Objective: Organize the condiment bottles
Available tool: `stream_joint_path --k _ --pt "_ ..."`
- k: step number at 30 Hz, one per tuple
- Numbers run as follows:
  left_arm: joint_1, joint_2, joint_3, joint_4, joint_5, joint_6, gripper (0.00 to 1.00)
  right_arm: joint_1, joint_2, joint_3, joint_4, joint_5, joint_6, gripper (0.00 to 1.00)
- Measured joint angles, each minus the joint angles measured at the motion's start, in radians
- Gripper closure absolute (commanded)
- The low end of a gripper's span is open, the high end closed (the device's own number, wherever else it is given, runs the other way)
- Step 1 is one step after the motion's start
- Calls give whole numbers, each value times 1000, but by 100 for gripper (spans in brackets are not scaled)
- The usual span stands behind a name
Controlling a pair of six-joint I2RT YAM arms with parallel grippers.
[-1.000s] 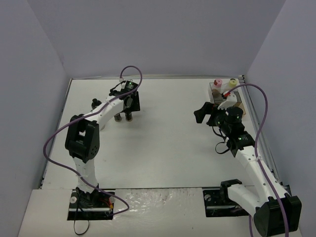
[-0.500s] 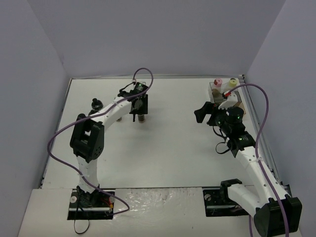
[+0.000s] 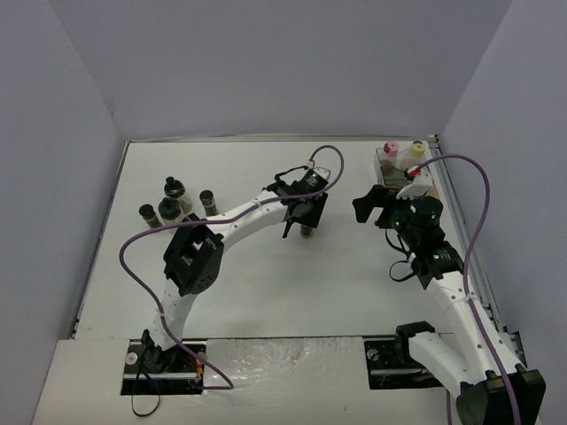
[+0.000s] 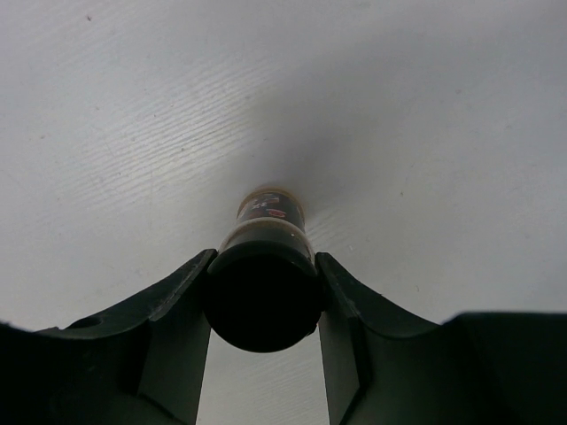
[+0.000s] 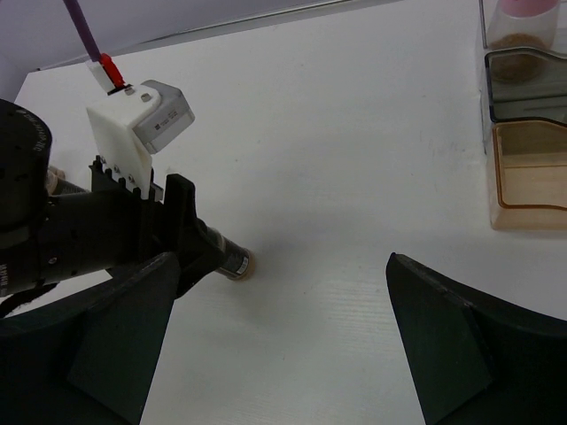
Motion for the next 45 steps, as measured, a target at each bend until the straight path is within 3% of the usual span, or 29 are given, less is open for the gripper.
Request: stream_joint_path --k 7,12,17,25,34,45 --pt "9 13 6 1 0 0 44 0 -12 -14 -26 11 -4 1" --pt "10 7 1 -3 -5 -11 16 0 -30 -14 -40 14 -10 0" --pt "11 -64 -48 -11 -16 -28 8 0 -36 -14 -50 10 -25 2" --pt "55 -452 -274 35 -69 -45 5 77 75 19 -56 21 -53 3" --pt "262 -917 -567 -19 -63 -9 3 312 393 149 -23 60 -179 4" --pt "419 -1080 -716 -69 -2 71 3 381 661 272 -19 76 -289 14"
